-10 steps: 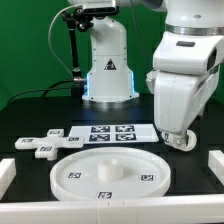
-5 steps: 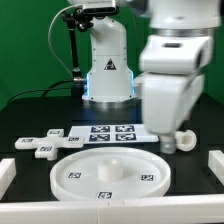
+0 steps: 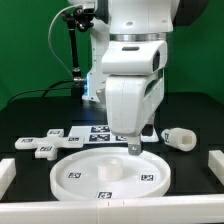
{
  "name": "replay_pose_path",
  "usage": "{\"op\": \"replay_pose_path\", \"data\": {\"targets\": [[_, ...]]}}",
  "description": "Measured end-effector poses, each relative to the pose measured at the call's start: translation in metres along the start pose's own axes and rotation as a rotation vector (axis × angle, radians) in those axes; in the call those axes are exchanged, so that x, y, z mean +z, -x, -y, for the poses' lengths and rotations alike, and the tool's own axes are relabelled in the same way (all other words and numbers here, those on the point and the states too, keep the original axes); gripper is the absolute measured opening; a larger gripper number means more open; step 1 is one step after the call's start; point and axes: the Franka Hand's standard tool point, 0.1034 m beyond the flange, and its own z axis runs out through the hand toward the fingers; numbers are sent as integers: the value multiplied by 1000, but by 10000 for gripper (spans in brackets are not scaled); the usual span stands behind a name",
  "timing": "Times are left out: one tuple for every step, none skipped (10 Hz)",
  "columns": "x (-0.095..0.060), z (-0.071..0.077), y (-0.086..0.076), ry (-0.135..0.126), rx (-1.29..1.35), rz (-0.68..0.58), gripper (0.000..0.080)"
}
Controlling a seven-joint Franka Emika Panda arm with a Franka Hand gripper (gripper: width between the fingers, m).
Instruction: Assemble round table
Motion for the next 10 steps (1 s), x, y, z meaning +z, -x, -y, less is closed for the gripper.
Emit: {"op": "replay_pose_path", "data": {"targets": [[2, -7, 2, 47, -95, -18, 650], [11, -13, 18, 135, -208, -45, 650], [20, -6, 34, 138, -200, -45, 650], [24, -7, 48, 143, -226, -42, 650], [25, -8, 54, 142, -220, -41, 650], [25, -8, 52, 142, -220, -41, 650], [25, -8, 53, 142, -220, -41, 650], [28, -7, 53, 138, -216, -41, 650], [34, -3, 53, 125, -204, -41, 650], [38, 0, 51, 119, -189, -41, 650]]}}
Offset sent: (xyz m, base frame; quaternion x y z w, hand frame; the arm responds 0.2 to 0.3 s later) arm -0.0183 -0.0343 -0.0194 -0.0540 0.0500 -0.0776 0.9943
